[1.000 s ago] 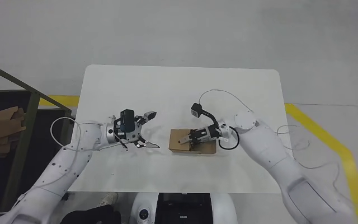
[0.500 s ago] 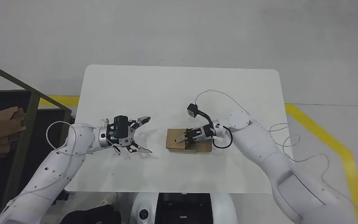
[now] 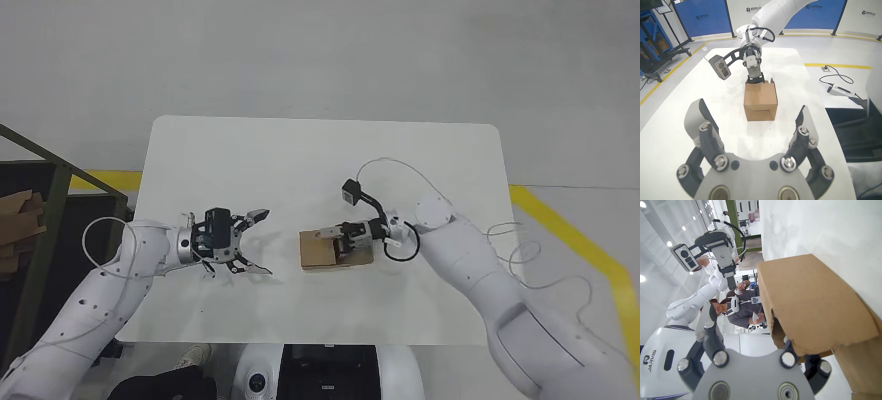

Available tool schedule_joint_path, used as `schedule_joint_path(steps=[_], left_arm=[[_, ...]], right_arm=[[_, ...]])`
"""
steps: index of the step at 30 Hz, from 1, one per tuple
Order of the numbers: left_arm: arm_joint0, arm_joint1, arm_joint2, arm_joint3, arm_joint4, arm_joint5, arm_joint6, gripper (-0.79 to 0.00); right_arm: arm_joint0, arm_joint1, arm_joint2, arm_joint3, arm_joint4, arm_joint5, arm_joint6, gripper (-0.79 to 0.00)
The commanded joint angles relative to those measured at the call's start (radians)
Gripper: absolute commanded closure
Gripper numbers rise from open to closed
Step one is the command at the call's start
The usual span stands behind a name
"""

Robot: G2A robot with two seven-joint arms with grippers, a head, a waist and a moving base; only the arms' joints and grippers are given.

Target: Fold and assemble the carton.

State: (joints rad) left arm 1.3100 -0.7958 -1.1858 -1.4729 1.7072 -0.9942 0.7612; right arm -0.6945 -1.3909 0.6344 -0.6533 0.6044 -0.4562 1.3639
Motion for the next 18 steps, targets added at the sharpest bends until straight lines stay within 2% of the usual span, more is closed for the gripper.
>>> schedule_joint_path(steps=[1, 11, 18], left_arm=[[0.001, 0.0, 0.004, 0.002, 0.008, 0.01, -0.005, -0.785], [-0.026, -0.011, 0.057, 0.023, 0.032, 0.05, -0.059, -0.785], [-0.091, -0.055, 0.164, 0.045, -0.057, 0.104, -0.191, -0.785]], right_arm=[[-0.011, 0.016, 0.02, -0.02, -0.005, -0.005, -0.005, -0.785], [-0.11, 0.138, 0.198, -0.224, -0.1, -0.016, -0.022, -0.785], [-0.251, 0.233, 0.389, -0.56, -0.213, 0.107, -0.038, -0.785]])
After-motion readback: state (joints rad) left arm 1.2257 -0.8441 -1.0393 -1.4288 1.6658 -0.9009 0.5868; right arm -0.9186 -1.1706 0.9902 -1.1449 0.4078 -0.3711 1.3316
